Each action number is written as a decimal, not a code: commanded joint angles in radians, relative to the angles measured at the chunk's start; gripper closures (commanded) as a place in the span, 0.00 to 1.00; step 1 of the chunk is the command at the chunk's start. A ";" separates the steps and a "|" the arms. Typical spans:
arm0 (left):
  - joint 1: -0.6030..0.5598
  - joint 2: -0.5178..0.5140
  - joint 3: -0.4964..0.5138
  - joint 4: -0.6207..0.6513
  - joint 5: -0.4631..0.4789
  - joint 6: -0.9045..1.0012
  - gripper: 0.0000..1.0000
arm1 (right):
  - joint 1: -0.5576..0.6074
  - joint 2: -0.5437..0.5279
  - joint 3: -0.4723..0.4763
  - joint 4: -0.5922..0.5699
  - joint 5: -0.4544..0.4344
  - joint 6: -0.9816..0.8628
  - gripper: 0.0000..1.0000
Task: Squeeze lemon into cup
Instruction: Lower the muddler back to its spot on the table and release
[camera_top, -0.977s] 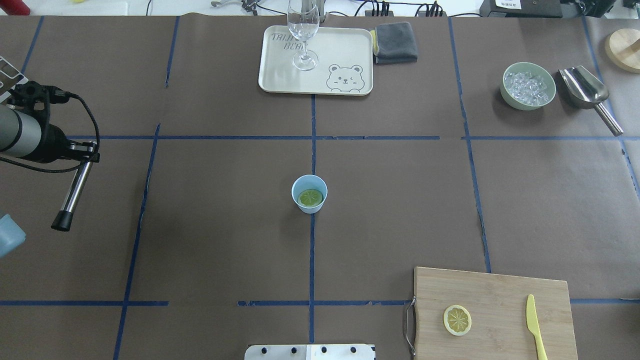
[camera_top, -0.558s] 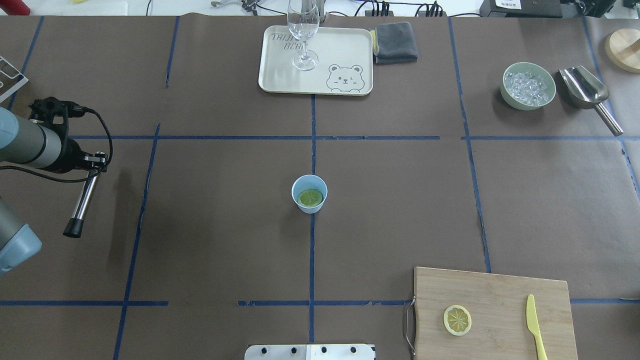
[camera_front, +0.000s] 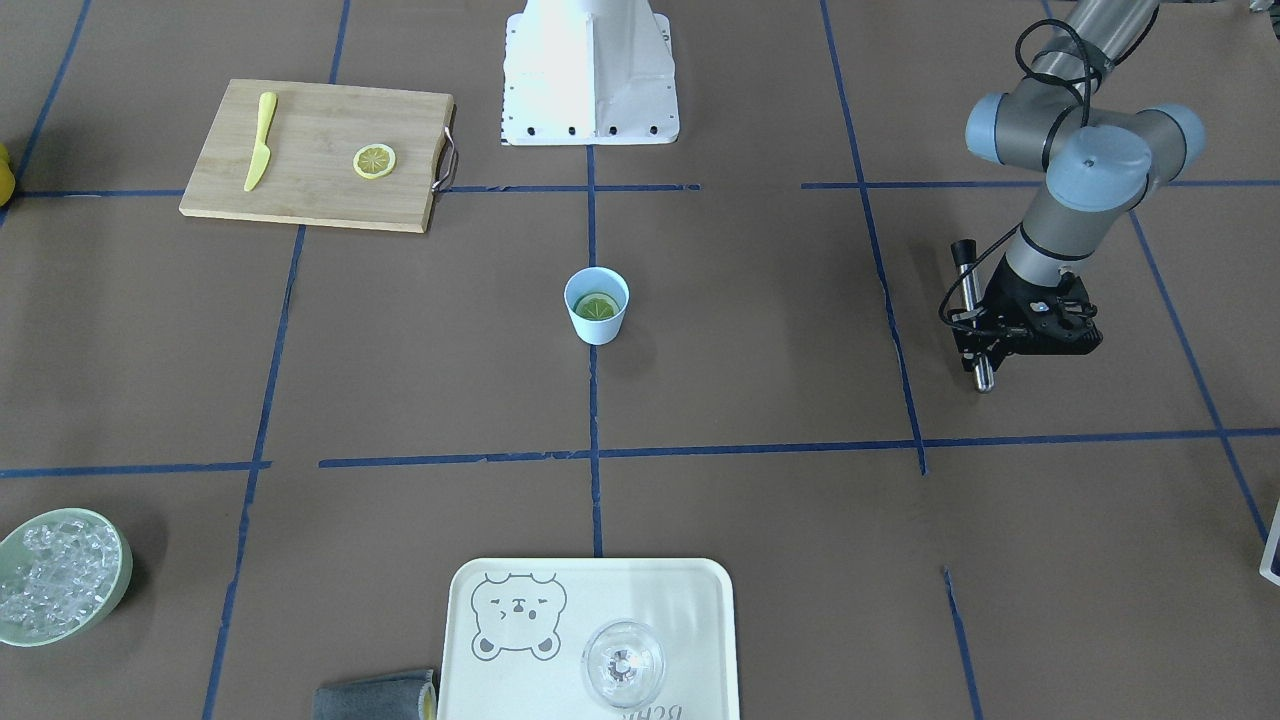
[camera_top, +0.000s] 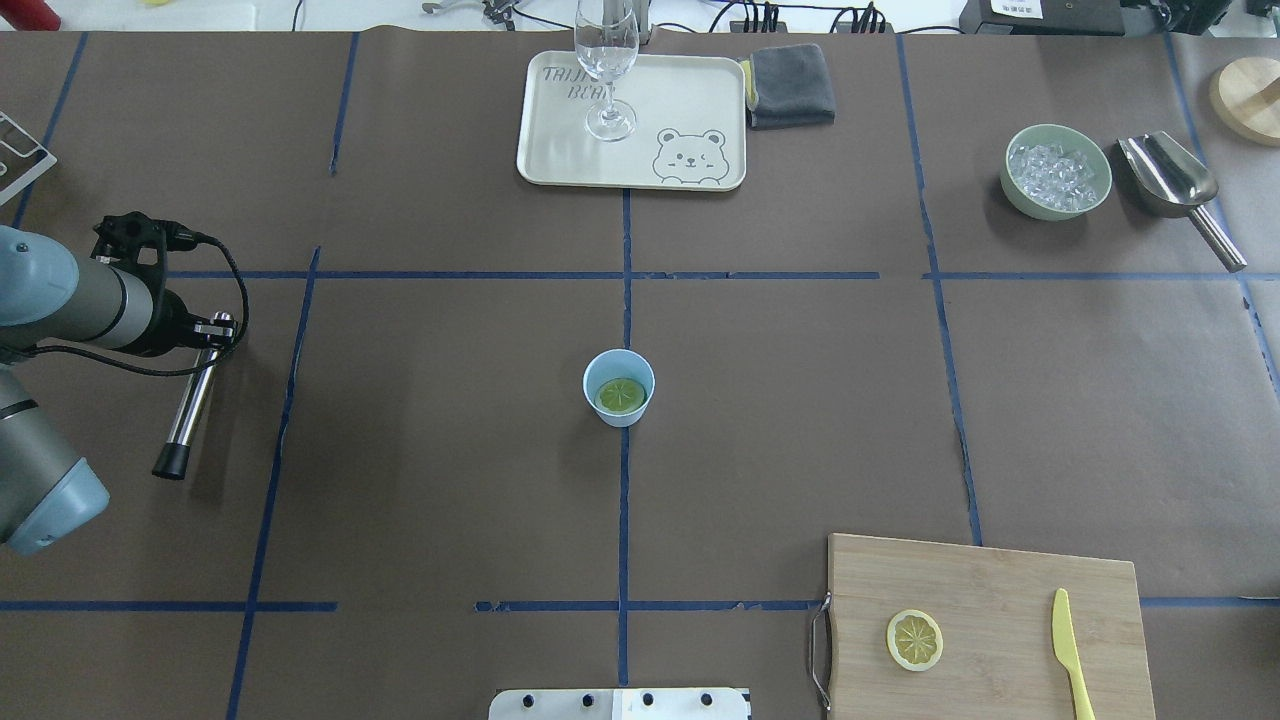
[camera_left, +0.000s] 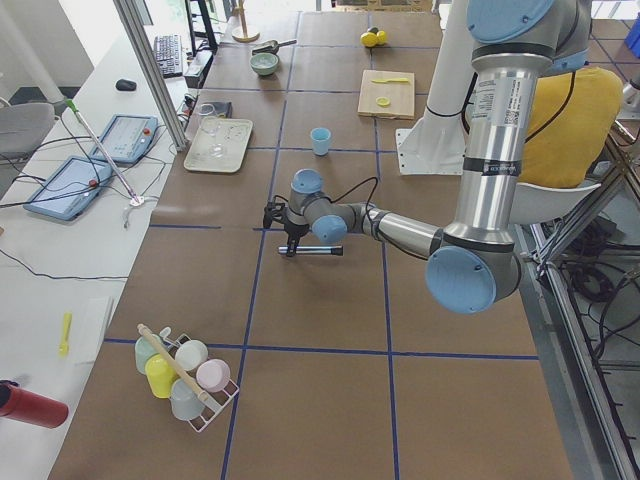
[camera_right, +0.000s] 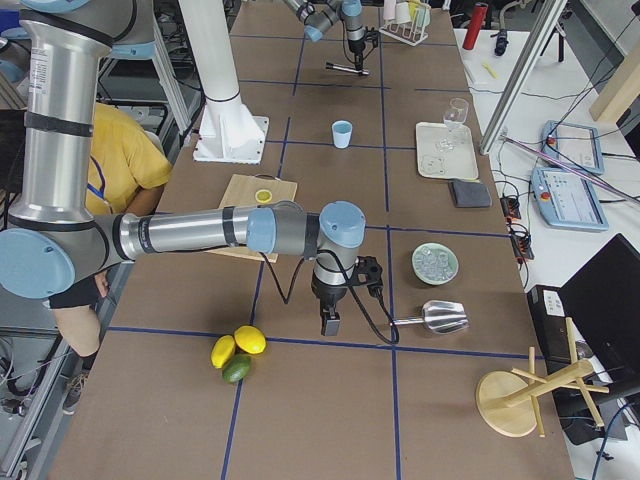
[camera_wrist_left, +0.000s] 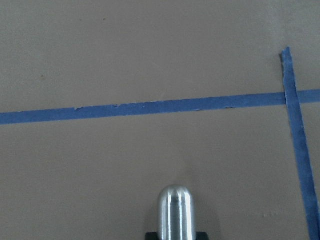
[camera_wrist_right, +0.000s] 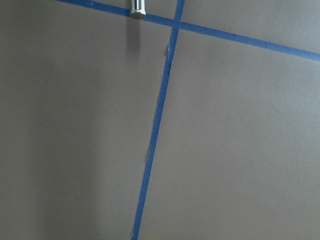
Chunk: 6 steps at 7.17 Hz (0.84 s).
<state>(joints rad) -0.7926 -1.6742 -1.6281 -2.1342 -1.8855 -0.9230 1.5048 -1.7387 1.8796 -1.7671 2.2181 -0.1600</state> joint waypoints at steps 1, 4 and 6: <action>0.001 -0.001 -0.009 -0.001 0.002 0.012 0.00 | 0.000 -0.001 0.001 0.000 0.000 -0.001 0.00; -0.121 0.027 -0.085 0.034 -0.091 0.365 0.00 | 0.000 0.001 -0.002 0.000 0.000 -0.001 0.00; -0.381 0.092 -0.085 0.080 -0.226 0.769 0.00 | 0.000 0.001 -0.003 0.000 0.000 0.000 0.00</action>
<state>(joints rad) -1.0126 -1.6230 -1.7111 -2.0882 -2.0328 -0.4073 1.5048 -1.7389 1.8775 -1.7672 2.2181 -0.1601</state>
